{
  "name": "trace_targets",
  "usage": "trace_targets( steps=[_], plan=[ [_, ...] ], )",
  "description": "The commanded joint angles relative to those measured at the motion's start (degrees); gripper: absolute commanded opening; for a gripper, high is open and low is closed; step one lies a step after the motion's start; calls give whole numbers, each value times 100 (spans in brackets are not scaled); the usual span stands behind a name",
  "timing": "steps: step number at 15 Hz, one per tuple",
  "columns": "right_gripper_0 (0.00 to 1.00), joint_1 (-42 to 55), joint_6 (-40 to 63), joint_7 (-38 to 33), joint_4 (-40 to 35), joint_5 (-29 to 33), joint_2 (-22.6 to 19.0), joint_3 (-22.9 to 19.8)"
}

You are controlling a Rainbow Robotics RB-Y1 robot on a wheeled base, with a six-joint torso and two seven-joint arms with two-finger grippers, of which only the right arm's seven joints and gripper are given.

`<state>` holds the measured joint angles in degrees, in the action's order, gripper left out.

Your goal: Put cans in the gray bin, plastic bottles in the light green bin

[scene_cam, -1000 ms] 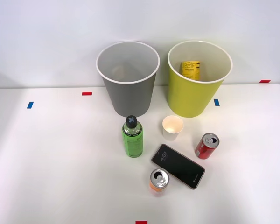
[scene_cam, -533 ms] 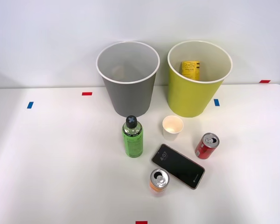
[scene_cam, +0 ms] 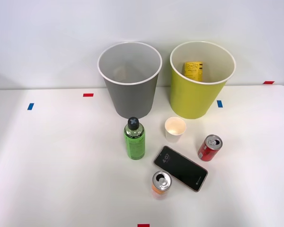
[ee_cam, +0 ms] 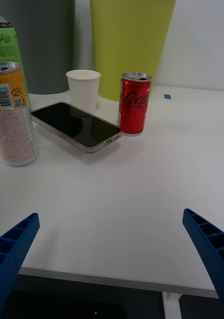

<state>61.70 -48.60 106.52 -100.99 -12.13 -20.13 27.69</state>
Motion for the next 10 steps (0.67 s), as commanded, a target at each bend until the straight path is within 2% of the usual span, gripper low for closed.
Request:
trace_targets(
  steps=[1, 10],
  plan=[
    [100, 0, 0, 0, 0, 0, 0, 0],
    [100, -132, 88, 18, 141, -26, 53, -62]
  ],
)
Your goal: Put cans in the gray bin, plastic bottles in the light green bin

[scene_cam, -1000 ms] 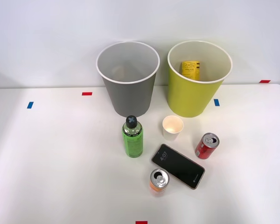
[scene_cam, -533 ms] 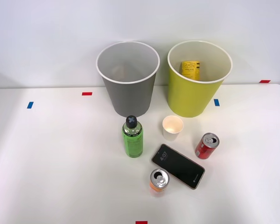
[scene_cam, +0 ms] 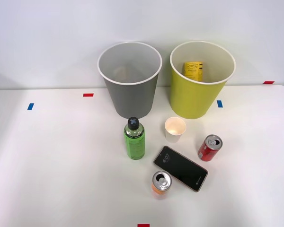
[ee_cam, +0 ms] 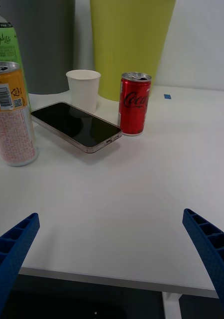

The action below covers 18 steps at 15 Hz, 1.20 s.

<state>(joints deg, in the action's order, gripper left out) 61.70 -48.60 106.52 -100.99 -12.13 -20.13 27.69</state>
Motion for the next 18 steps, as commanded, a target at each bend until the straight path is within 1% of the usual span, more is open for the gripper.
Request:
trace_targets(
  steps=[1, 2, 6, 9, 12, 15, 18],
  plan=[
    [100, -193, -9, 9, 158, -17, 61, -79],
    [100, -228, -53, -9, 158, -35, 53, -105],
    [100, -773, -44, 18, 141, -685, 26, -105],
    [100, -1169, 35, 18, 132, -984, 18, -79],
    [100, -1564, 325, -53, 141, -1010, 35, -141],
    [100, -2101, 721, -70, 105, -1353, 26, -202],
    [100, -2426, 1459, -62, -229, -1467, -26, -466]
  ],
)
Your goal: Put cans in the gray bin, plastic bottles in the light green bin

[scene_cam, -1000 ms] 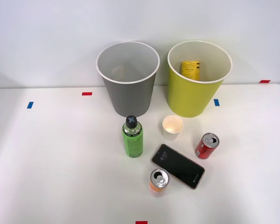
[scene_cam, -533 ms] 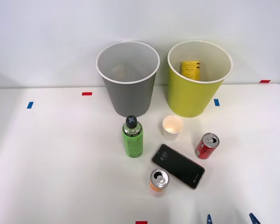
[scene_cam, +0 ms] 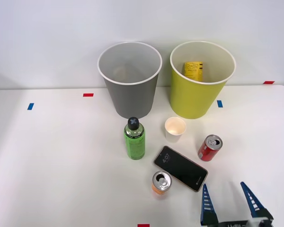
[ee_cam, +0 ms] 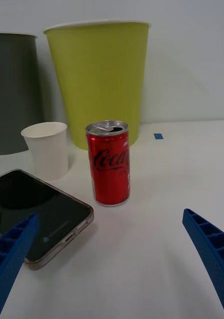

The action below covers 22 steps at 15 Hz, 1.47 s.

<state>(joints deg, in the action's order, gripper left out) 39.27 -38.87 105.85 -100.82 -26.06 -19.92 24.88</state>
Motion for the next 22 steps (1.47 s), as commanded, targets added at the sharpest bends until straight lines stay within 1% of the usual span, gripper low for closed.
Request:
trace_targets(
  steps=[1, 4, 6, 10, 14, 19, 22],
  plan=[
    [100, -262, 679, -21, -324, -101, -65, -291],
    [100, -499, 978, -30, -316, -180, -126, -405],
    [100, -684, 1233, -38, -324, -251, -91, -502],
    [100, -1167, 1866, -56, -316, -541, 67, -537],
    [100, -1501, 2384, -65, -316, -655, 85, -713],
    [100, -1589, 2516, -30, -316, -699, 32, -765],
    [100, -1642, 2613, -12, -316, -699, 120, -765]
  ],
)
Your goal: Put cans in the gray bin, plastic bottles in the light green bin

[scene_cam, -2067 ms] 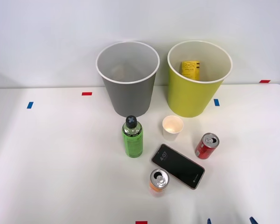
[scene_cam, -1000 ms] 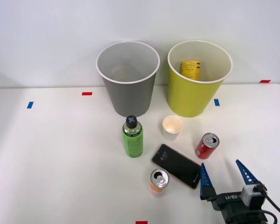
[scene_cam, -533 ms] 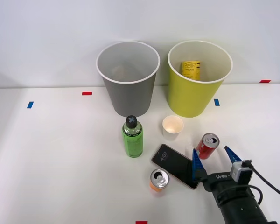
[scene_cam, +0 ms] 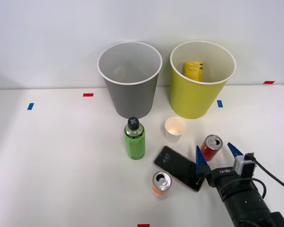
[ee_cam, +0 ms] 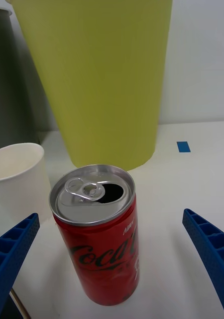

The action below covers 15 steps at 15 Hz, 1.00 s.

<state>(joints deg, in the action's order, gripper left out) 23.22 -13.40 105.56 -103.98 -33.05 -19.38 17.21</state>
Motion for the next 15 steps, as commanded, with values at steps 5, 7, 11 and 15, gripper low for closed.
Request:
trace_targets(
  steps=[5, 7, 11, 15],
  plan=[
    [100, -63, 206, 132, 0, 0, 137, -59],
    [100, -116, 382, 149, 0, 0, 154, -95],
    [100, -239, 558, 185, 0, 18, 198, -121],
    [100, -283, 558, 237, 0, 26, 224, -165]
  ],
)
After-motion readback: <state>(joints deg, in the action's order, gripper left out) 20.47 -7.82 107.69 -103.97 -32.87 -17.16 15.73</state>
